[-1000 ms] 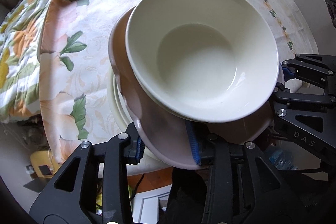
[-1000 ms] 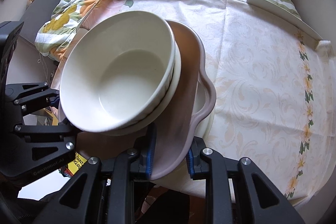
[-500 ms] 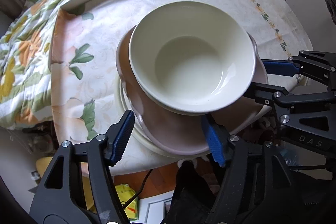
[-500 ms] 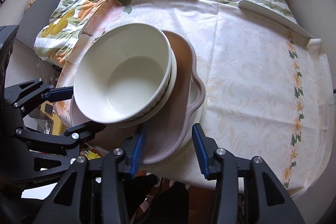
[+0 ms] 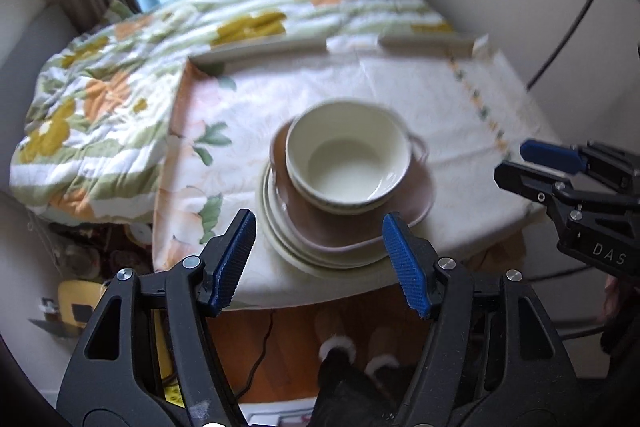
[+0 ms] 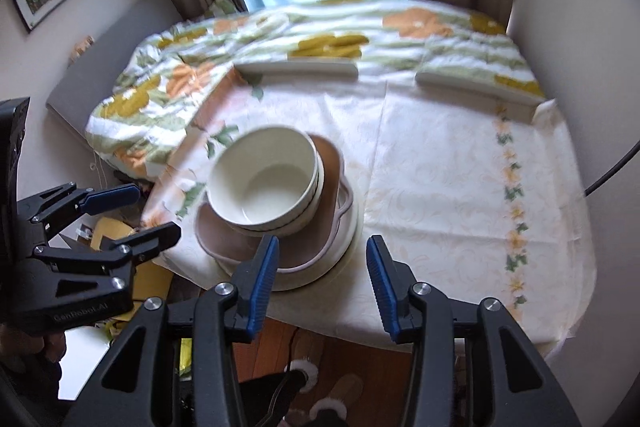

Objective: Organize plates and bowls

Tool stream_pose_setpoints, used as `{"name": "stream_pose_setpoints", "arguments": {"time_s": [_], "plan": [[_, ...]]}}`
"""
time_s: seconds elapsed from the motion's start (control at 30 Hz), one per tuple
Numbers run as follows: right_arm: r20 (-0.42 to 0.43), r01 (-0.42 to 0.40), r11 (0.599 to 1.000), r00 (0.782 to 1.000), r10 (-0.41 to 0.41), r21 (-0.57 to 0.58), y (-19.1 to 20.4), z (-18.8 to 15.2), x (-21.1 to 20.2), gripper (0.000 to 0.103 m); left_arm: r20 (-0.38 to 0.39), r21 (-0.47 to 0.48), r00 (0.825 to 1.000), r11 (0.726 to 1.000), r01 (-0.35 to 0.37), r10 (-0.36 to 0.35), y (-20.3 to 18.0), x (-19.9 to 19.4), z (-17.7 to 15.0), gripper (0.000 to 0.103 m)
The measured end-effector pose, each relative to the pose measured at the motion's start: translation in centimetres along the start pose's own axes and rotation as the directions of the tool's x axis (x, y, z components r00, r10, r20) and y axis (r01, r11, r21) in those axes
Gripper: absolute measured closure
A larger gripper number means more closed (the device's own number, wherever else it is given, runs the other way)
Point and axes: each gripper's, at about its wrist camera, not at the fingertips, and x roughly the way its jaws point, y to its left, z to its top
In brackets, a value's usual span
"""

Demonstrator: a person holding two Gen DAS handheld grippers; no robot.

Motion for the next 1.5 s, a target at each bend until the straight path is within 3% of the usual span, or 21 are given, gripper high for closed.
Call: {"name": "stream_pose_setpoints", "arguments": {"time_s": [0.1, 0.17, 0.2, 0.23, 0.27, 0.3, 0.37, 0.5, 0.73, 1.2, 1.5], "plan": [[0.109, 0.020, 1.000, 0.994, -0.021, 0.005, -0.8, -0.3, -5.3, 0.062, 0.142, -0.041, 0.990, 0.999, -0.011, 0.017, -1.3, -5.4, 0.1, 0.038], [0.181, 0.051, 0.999, 0.982, -0.052, 0.008, -1.0, -0.5, -8.5, 0.058, 0.237, -0.066, 0.971, 0.998, -0.025, 0.040, -2.3, -8.8, 0.0, 0.027], [0.223, 0.069, 0.998, 0.972, -0.070, 0.012, -1.2, -0.5, -10.3, 0.045, 0.289, -0.079, 0.956, 0.996, -0.029, 0.051, -2.8, -10.5, -0.1, 0.016], [0.259, 0.081, 0.997, 0.962, -0.084, 0.019, -1.3, -0.6, -11.8, 0.023, 0.336, -0.091, 0.940, 0.995, -0.031, 0.060, -3.2, -11.9, -0.2, 0.003], [0.292, 0.091, 0.995, 0.952, -0.095, 0.027, -1.5, -0.7, -13.1, 0.006, 0.384, -0.101, 0.921, 0.994, -0.031, 0.068, -3.6, -13.4, -0.4, 0.000], [0.325, 0.103, 0.994, 0.939, -0.109, 0.037, -1.5, -0.8, -14.4, 0.002, 0.434, -0.106, 0.898, 0.994, -0.031, 0.074, -3.9, -14.8, -0.7, 0.000], [0.375, 0.136, 0.989, 0.916, -0.145, 0.052, -1.4, -1.1, -16.2, 0.001, 0.474, -0.100, 0.876, 0.994, -0.040, 0.083, -4.6, -16.4, -1.0, 0.000], [0.455, 0.187, 0.980, 0.868, -0.199, 0.071, -0.9, -1.9, -18.8, 0.001, 0.498, -0.099, 0.861, 0.993, -0.064, 0.106, -5.2, -17.9, -1.4, 0.000], [0.492, 0.207, 0.973, 0.840, -0.229, 0.098, 0.0, -3.1, -19.7, 0.001, 0.556, -0.074, 0.822, 0.993, -0.097, 0.122, -5.9, -19.0, -2.4, 0.000], [0.501, 0.208, 0.971, 0.832, -0.239, 0.118, 0.6, -3.7, -19.8, 0.001, 0.596, -0.070, 0.789, 0.989, -0.131, 0.146, -6.2, -19.9, -3.4, 0.000], [0.490, 0.209, 0.970, 0.837, -0.243, 0.123, 0.9, -3.9, -19.5, 0.001, 0.597, -0.067, 0.788, 0.988, -0.136, 0.149, -6.2, -20.2, -3.6, 0.000]]}}
